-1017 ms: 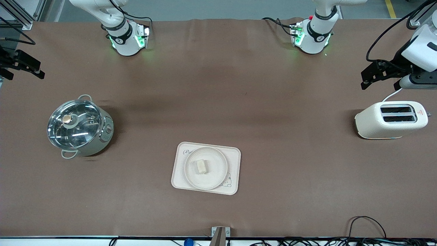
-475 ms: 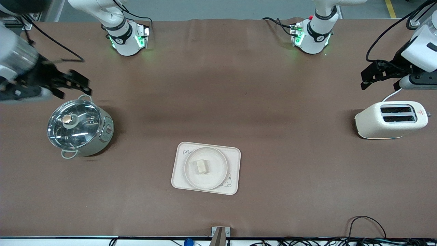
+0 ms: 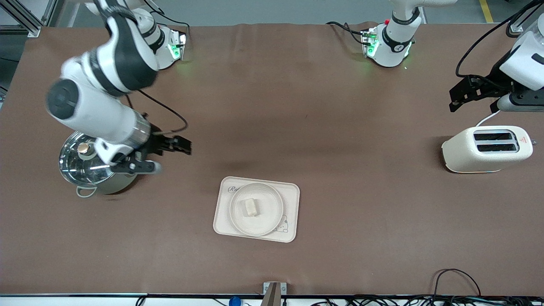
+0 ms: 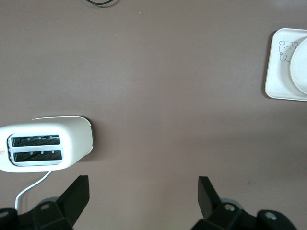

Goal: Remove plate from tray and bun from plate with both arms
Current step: 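Reach the right gripper over the white plate on the tray, then lower the right gripper and close it on the plate rim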

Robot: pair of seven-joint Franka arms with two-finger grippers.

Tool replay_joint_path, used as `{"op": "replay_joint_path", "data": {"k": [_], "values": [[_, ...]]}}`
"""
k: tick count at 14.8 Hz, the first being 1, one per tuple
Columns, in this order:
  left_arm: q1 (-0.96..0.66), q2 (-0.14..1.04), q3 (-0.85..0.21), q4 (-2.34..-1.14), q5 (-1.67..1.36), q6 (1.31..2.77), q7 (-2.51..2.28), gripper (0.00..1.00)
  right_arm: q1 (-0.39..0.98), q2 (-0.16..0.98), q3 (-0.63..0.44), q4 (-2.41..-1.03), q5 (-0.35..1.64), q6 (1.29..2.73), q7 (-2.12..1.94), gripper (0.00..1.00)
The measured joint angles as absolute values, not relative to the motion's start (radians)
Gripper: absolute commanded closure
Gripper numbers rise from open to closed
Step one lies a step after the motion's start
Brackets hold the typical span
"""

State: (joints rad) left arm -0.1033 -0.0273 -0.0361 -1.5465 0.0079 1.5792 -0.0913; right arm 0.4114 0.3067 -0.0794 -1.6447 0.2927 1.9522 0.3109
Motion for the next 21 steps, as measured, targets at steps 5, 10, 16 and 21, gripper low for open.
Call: {"op": "replay_joint_path", "data": {"k": [5, 10, 16, 21], "values": [[-0.103, -0.026, -0.035, -1.546, 0.008, 1.579, -0.091, 0.00, 0.486, 0.517, -0.079, -1.619, 0.455, 2.203, 0.345, 0.00], [-0.103, -0.026, -0.035, -1.545, 0.008, 1.579, -0.091, 0.00, 0.529, 0.764, -0.083, -1.445, 0.415, 2.356, 0.347, 0.00], [-0.103, -0.026, -0.035, -1.545, 0.008, 1.579, -0.091, 0.00, 0.521, 0.883, -0.100, -1.338, 0.392, 2.447, 0.317, 0.23], [-0.103, -0.026, -0.035, -1.545, 0.008, 1.579, -0.091, 0.00, 0.519, 0.890, -0.103, -1.331, 0.391, 2.448, 0.291, 0.44]]}}
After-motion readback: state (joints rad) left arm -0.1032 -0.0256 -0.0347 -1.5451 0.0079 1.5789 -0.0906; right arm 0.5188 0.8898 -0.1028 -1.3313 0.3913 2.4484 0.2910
